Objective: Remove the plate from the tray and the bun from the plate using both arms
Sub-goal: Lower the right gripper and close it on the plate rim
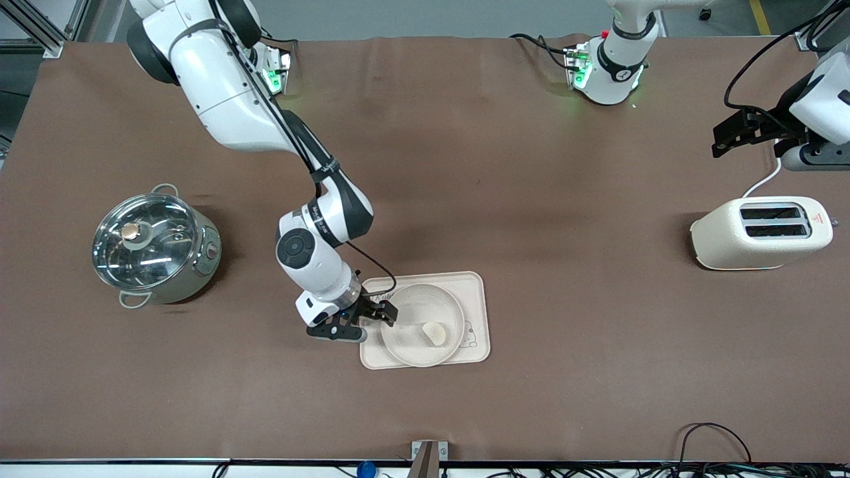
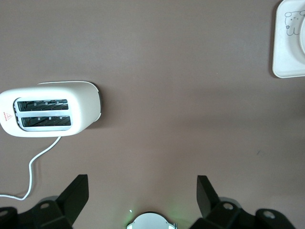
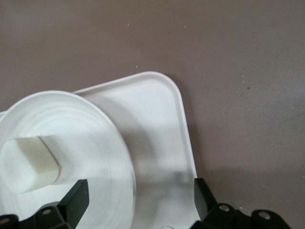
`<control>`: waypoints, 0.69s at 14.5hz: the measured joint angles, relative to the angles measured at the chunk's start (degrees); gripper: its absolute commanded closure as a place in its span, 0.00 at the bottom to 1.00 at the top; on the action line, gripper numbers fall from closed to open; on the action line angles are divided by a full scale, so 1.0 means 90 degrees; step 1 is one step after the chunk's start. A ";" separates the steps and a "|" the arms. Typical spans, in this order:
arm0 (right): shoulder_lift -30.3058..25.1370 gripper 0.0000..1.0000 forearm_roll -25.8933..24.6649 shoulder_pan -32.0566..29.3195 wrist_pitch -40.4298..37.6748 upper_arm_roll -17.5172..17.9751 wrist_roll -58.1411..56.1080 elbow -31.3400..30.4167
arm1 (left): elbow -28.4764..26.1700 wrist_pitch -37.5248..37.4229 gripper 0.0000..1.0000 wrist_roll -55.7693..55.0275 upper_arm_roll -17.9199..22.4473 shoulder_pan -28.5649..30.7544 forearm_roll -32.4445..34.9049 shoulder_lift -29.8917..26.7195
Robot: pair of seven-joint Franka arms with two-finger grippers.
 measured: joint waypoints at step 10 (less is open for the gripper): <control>0.0165 0.21 0.0000 0.0133 0.0073 -0.0115 0.0026 0.0133 | 0.0000 0.0000 0.00 0.0000 0.0000 0.0001 0.0000 0.0000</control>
